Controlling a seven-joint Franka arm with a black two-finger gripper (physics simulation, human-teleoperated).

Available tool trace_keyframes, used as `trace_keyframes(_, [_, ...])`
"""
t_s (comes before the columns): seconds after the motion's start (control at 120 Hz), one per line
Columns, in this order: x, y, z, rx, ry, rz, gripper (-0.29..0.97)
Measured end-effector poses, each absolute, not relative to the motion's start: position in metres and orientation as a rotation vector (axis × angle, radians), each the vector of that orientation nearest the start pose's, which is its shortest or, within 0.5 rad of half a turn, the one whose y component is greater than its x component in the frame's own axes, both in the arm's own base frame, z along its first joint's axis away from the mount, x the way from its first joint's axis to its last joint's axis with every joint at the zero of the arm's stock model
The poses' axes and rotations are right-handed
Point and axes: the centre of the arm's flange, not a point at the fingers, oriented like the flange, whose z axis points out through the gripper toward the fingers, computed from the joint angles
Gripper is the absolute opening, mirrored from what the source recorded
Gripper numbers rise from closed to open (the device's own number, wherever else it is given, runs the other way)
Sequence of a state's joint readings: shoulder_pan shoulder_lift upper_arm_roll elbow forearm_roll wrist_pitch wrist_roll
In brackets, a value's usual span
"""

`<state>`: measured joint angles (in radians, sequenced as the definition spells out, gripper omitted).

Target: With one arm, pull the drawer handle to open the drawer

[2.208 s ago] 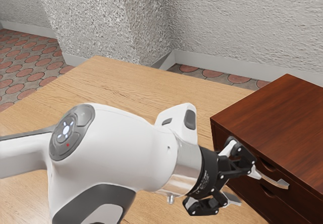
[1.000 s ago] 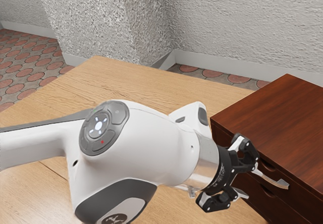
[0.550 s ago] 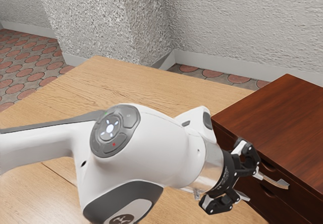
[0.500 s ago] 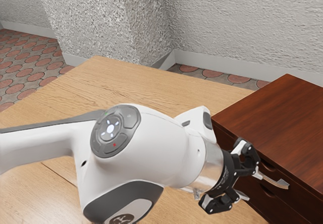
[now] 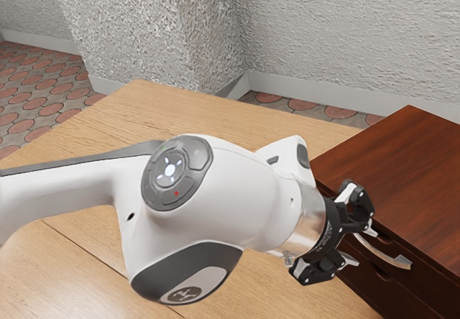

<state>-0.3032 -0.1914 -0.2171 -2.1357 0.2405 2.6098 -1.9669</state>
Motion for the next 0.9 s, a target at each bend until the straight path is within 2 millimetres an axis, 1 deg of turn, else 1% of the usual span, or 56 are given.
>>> trace_keyframes(0.3, [0.466,-0.281,0.559,2.049,1.512,0.561,0.22])
trace_keyframes(0.45, [0.471,-0.285,0.547,2.067,1.523,0.542,0.2])
trace_keyframes(0.525, [0.472,-0.285,0.544,2.071,1.528,0.536,0.19])
trace_keyframes(0.733, [0.474,-0.284,0.542,2.069,1.535,0.534,0.14])
trace_keyframes(0.9, [0.471,-0.284,0.544,2.061,1.543,0.532,0.14])
